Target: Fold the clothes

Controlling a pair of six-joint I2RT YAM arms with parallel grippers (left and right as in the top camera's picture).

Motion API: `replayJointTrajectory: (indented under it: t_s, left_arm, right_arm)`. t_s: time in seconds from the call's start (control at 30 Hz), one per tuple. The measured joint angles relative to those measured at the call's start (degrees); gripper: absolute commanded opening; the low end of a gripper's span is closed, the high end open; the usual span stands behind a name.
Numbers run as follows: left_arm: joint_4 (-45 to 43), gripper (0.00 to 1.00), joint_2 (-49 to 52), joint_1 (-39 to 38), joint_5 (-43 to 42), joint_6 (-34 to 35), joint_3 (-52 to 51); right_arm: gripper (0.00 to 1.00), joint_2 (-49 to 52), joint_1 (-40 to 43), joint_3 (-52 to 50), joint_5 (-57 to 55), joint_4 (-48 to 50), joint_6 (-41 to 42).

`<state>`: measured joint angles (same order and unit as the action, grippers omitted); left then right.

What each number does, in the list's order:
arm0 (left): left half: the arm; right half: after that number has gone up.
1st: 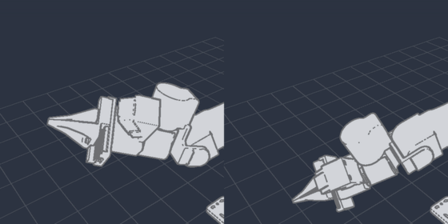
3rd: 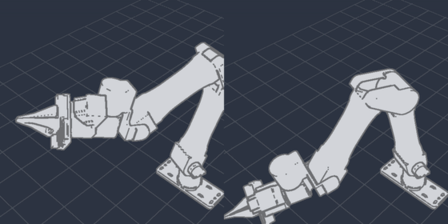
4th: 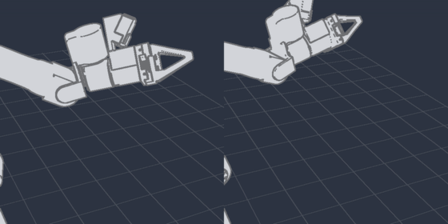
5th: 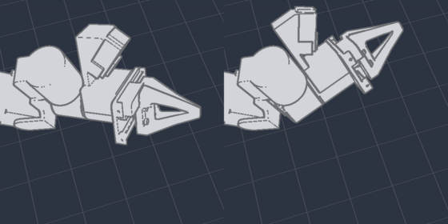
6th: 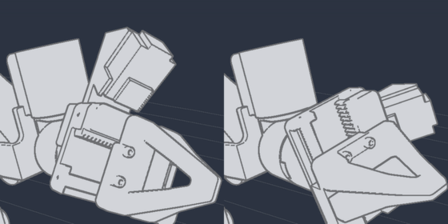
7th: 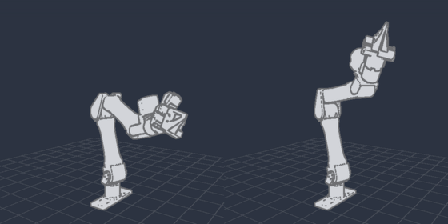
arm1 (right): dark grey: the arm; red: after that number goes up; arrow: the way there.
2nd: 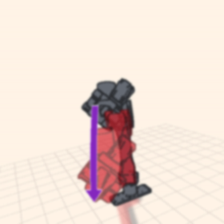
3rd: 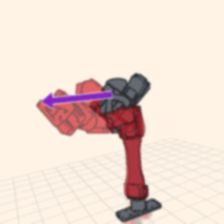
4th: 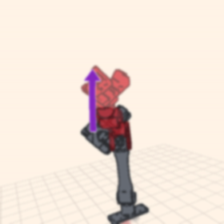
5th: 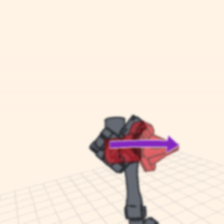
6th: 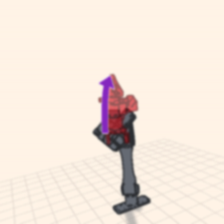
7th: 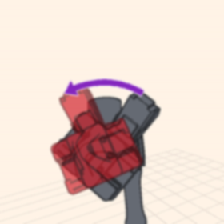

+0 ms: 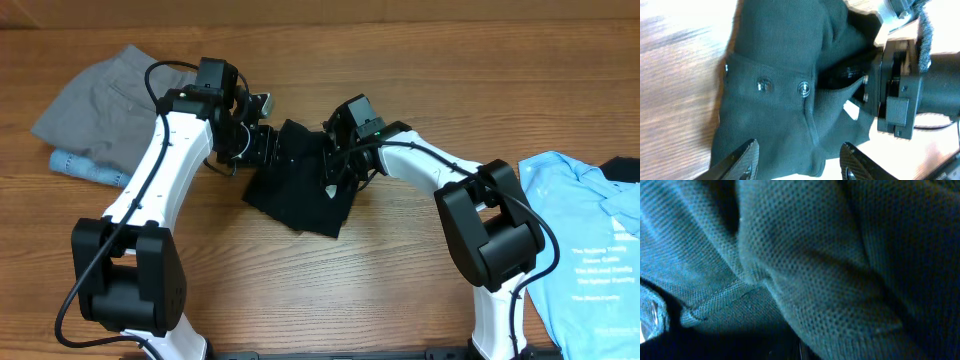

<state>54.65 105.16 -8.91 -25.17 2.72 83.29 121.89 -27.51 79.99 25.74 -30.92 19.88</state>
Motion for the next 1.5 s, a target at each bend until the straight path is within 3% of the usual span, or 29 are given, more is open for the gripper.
replayJointTrajectory:
  t_s: [0.27, 0.5, 0.53, 0.63, 0.9, 1.03, 1.17, 1.5]
  left_arm:
    - [-16.4, 0.37, 0.0, -6.1, -1.0, 2.1, -8.7]
    - [-27.9, 0.37, 4.3, -8.5, 2.6, 8.9, -16.0]
    - [-28.4, 0.40, 4.7, -8.5, 1.7, 9.1, -16.0]
    - [-28.6, 0.66, 4.9, -8.0, -1.9, 9.6, -15.9]
    - [-17.4, 0.90, 0.9, -2.5, -6.1, 9.2, -9.9]
    - [-16.1, 0.95, -3.7, 1.5, -4.1, 8.6, -7.7]
    - [-13.6, 0.98, -4.8, 4.9, -2.6, 6.6, -7.0]
    - [-15.9, 1.00, 8.2, 5.2, -2.1, 0.2, -7.0]
  right_arm:
    - [0.15, -8.7, 1.0, -0.4, -2.0, -8.3, -2.1]
    - [0.15, -21.4, 0.9, -0.4, -2.2, -14.4, -3.0]
    - [0.15, -21.6, 0.9, -0.4, -2.2, -14.8, -3.0]
    - [0.15, -21.3, 0.8, -0.4, -2.2, -15.0, -3.0]
    - [0.15, -20.0, -1.1, -0.4, -2.2, -11.3, -1.6]
    - [0.15, -17.6, -3.2, -1.3, -2.3, -6.7, -0.9]
    - [0.08, -13.9, -6.0, -2.3, -3.8, -4.2, 1.2]
    - [0.06, -3.3, -5.9, -2.7, -4.5, -3.9, 10.4]
